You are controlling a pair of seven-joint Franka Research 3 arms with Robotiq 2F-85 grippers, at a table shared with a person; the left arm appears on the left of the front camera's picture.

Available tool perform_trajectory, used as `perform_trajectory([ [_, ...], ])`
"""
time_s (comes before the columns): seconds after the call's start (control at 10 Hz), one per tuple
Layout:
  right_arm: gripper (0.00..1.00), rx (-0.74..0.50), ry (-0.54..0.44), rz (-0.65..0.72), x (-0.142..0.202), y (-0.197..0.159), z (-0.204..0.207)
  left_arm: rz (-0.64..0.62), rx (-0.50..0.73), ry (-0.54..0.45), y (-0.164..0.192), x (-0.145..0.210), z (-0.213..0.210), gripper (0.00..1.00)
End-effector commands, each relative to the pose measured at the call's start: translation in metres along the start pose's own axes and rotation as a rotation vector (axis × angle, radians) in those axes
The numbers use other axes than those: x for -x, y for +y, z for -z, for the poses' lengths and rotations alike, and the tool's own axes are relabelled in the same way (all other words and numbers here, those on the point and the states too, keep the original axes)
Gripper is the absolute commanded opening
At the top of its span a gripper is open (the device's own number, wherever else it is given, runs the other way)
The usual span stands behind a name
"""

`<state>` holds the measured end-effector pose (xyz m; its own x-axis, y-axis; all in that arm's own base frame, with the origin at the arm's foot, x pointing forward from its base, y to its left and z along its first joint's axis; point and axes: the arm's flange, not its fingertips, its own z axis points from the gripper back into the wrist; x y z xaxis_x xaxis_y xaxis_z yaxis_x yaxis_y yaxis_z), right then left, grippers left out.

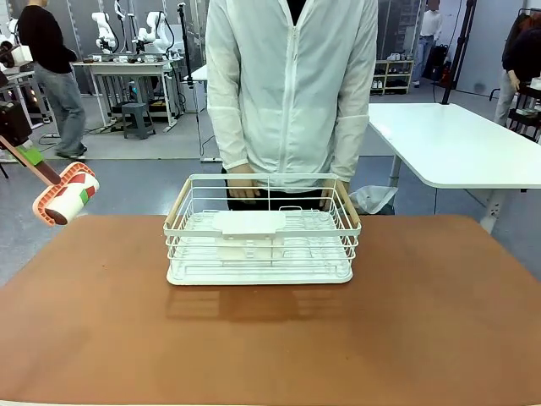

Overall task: Clean the table.
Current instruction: Place the Lint Roller down when the Dish drying rack is positioned in the middle of the table.

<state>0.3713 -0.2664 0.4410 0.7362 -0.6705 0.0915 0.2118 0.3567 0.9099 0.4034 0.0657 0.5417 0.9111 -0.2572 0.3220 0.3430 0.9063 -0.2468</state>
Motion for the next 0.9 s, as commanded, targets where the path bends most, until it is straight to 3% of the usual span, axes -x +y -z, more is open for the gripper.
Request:
perform_trajectory([
  [0.0, 1.00, -0.019, -0.008, -0.010, -0.001, 0.002, 0.000, 0.000, 0.000, 0.000, 0.000, 0.000, 0.000, 0.21],
  [0.1, 1.00, -0.019, -0.008, -0.010, -0.001, 0.002, 0.000, -0.090, 0.013, 0.003, -0.005, -0.005, -0.001, 0.21],
  [0.4, 1.00, -0.019, -0.008, -0.010, -0.001, 0.002, 0.000, -0.719, -0.105, 0.058, -0.023, -0.035, -0.005, 0.21],
  [0.5, 1.00, -0.019, -0.008, -0.010, -0.001, 0.002, 0.000, -1.016, -0.192, 0.062, -0.027, -0.051, 0.001, 0.21],
  [0.6, 1.00, -0.019, -0.008, -0.010, -0.001, 0.002, 0.000, -1.209, -0.232, 0.069, -0.026, -0.063, 0.005, 0.21],
  [0.8, 1.00, -0.019, -0.008, -0.010, -0.001, 0.002, 0.000, -1.428, -0.234, 0.021, -0.026, -0.077, 0.015, 0.21],
])
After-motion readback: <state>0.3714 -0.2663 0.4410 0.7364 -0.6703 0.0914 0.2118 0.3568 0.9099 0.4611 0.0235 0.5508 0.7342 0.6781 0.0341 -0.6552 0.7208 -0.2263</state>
